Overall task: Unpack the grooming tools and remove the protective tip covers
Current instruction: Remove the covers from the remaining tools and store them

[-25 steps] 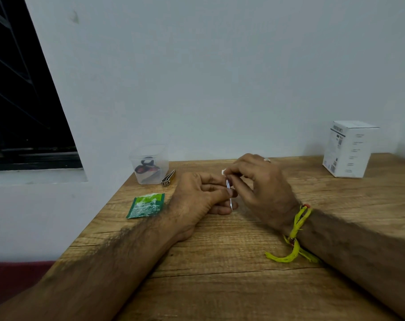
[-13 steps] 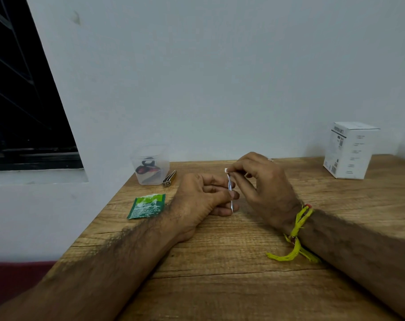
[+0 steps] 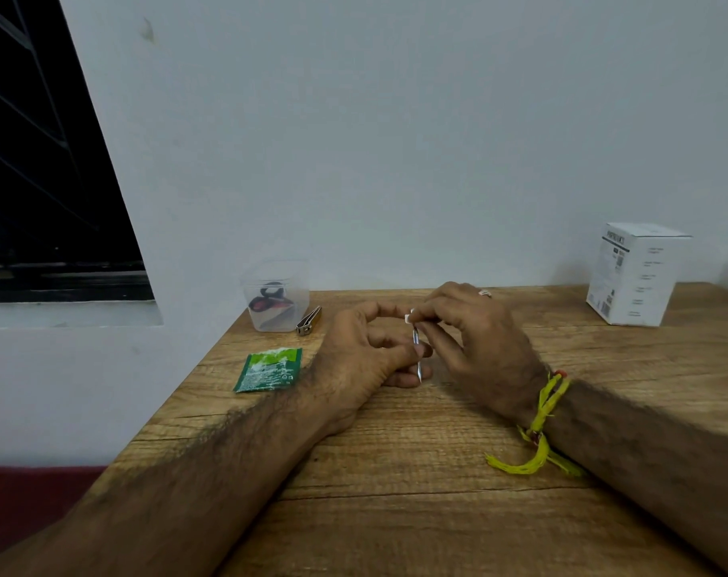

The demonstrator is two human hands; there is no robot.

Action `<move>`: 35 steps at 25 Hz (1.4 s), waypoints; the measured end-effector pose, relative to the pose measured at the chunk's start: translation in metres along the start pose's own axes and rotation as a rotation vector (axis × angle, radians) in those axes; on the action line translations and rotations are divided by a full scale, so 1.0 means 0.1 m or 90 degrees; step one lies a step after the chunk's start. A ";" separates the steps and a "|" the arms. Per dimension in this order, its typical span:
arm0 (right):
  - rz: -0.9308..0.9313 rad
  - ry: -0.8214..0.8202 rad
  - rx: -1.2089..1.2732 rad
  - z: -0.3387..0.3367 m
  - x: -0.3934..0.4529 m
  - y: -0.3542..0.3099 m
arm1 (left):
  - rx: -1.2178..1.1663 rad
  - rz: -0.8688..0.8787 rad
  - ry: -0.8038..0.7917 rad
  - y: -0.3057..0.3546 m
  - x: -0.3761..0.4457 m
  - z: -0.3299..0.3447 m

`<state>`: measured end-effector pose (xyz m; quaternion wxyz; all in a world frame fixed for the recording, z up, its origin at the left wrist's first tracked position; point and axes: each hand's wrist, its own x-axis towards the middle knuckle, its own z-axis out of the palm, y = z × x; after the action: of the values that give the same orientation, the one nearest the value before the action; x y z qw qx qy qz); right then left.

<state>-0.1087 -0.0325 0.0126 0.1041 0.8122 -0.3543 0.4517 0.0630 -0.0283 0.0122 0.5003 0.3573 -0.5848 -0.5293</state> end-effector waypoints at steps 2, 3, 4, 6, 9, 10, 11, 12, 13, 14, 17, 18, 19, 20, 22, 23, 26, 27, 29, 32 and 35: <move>-0.003 -0.005 -0.008 -0.01 -0.01 0.01 | -0.001 0.003 0.002 0.00 0.00 0.01; 0.000 -0.003 -0.003 -0.01 -0.01 0.01 | 0.001 0.004 0.003 0.00 0.00 0.01; 0.000 -0.003 0.001 -0.01 0.00 0.01 | 0.001 0.005 0.005 0.00 0.00 0.00; -0.015 -0.013 -0.004 0.00 -0.01 0.00 | -0.002 0.004 0.005 0.00 -0.01 0.00; -0.013 -0.022 -0.005 -0.02 -0.02 0.00 | -0.002 0.001 -0.005 0.01 -0.02 -0.01; -0.011 -0.024 -0.002 -0.02 -0.02 -0.01 | -0.004 0.001 -0.004 0.01 -0.02 -0.02; -0.013 -0.028 -0.003 -0.02 -0.03 -0.01 | -0.007 -0.001 -0.001 0.01 -0.01 -0.02; -0.018 -0.031 -0.006 -0.01 -0.04 -0.02 | -0.006 -0.002 -0.001 0.01 -0.01 -0.01; -0.020 -0.030 -0.006 -0.02 -0.04 -0.01 | -0.002 -0.004 -0.002 0.01 -0.01 -0.01; -0.014 -0.027 -0.002 -0.03 -0.03 -0.01 | 0.001 -0.007 -0.003 0.02 -0.01 -0.01; -0.002 -0.038 0.012 -0.02 -0.02 -0.02 | -0.025 -0.039 0.020 0.05 0.02 -0.02; -0.012 -0.053 0.018 -0.02 -0.02 -0.03 | -0.042 -0.052 0.033 0.06 0.03 -0.02; -0.026 -0.070 0.026 -0.02 -0.03 -0.04 | -0.047 -0.058 0.044 0.06 0.04 -0.02; -0.037 -0.084 0.031 -0.02 -0.03 -0.04 | -0.039 -0.057 0.051 0.05 0.04 -0.02; -0.040 -0.091 0.035 -0.03 -0.04 -0.02 | -0.016 -0.049 0.057 0.04 0.02 -0.01; -0.034 -0.084 0.037 -0.04 -0.05 -0.01 | -0.012 -0.046 0.057 0.03 0.02 0.00; -0.026 -0.078 0.042 -0.04 -0.04 -0.01 | -0.014 -0.042 0.068 0.04 0.02 0.00; -0.031 -0.088 0.036 -0.03 -0.04 -0.02 | -0.016 -0.041 0.071 0.04 0.02 0.00; -0.042 -0.095 0.012 -0.03 -0.05 -0.04 | -0.017 -0.036 0.074 0.05 0.01 0.00; -0.051 -0.103 -0.036 -0.04 -0.05 -0.06 | -0.016 -0.028 0.100 0.05 0.01 0.00; -0.048 -0.113 -0.072 -0.05 -0.06 -0.08 | 0.016 -0.008 0.127 0.02 0.03 0.01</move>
<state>-0.1088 -0.0218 0.0113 0.1345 0.8545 -0.3564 0.3532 0.0616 -0.0301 0.0150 0.5484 0.4181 -0.5362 -0.4869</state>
